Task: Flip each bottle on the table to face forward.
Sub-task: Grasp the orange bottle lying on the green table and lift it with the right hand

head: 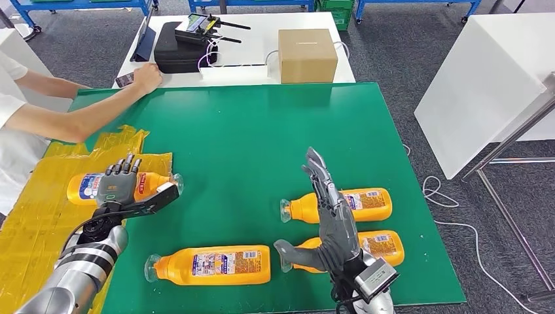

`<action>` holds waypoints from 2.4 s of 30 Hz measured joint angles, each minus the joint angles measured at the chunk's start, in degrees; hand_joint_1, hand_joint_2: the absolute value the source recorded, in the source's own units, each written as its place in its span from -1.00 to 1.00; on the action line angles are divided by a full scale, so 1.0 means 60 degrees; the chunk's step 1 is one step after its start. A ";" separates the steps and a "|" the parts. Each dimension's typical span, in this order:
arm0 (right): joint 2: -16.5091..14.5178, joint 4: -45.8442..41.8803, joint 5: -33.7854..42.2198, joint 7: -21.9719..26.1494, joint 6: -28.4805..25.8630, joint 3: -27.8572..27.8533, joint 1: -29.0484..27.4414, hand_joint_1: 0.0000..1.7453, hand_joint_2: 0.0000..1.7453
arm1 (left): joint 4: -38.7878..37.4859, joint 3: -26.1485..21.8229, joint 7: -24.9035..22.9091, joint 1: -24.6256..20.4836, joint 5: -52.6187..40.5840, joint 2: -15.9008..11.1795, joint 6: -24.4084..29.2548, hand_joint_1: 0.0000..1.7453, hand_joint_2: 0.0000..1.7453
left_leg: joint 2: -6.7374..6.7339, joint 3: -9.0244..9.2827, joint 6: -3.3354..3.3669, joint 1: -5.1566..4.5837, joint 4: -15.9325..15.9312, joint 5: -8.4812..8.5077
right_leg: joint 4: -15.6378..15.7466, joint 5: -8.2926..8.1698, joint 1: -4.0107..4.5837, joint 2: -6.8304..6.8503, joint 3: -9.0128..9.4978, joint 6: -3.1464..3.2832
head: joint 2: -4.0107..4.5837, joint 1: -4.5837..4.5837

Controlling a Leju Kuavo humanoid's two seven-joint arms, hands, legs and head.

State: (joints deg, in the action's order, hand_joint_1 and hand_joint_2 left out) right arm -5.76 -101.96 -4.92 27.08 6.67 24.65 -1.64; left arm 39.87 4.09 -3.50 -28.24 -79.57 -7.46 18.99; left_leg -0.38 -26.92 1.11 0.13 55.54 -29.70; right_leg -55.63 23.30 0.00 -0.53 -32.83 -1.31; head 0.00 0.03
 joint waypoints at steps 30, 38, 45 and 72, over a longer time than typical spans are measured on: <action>-0.0359 0.0123 -0.0197 -0.0328 0.0137 -0.0895 -0.0315 -1.00 1.00 | 0.3809 -0.0117 0.0384 0.1751 0.1819 0.0904 -0.1383 -1.00 1.00 | -0.0003 -0.0016 -0.0003 0.0000 0.0000 -0.0001 | -0.0003 0.0001 0.0002 0.0000 -0.0019 0.0000 | 0.0000 0.0000; -0.0377 0.0124 -0.0214 -0.0328 0.0138 -0.0952 -0.0372 -1.00 1.00 | 0.4418 -0.0117 0.0564 0.2007 0.2151 0.0908 -0.1274 -1.00 1.00 | -0.0003 -0.0019 -0.0002 -0.0002 0.0001 -0.0001 | -0.0001 0.0002 0.0000 0.0000 -0.0019 0.0000 | 0.0000 0.0000; -0.0374 0.0159 -0.0353 -0.0328 -0.0005 -0.0957 -0.0439 -1.00 1.00 | 0.5547 -0.0118 0.1968 0.2576 0.4925 0.0912 -0.2019 -1.00 1.00 | -0.0003 -0.0021 -0.0004 0.0000 0.0000 -0.0003 | -0.0002 0.0002 0.0001 -0.0001 -0.0022 0.0001 | 0.0000 -0.0001; -0.0311 0.0616 -0.2310 -0.0455 -0.0538 -0.0071 -0.0547 -1.00 1.00 | 0.8478 -0.0372 0.3414 0.4392 0.9108 0.1835 -0.2540 -1.00 1.00 | 0.0005 -0.0038 -0.0003 0.0000 -0.0001 -0.0004 | 0.0000 0.0004 0.0000 0.0003 -0.0023 0.0002 | 0.0000 0.0000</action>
State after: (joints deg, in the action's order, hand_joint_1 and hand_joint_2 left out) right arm -7.63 -98.27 -18.78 24.35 3.44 24.23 -4.92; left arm 90.73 1.85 16.98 -1.89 -24.92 3.55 3.75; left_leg -0.35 -27.15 1.09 0.13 55.53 -29.73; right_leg -55.63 23.32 0.00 -0.52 -32.97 -1.29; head 0.00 0.03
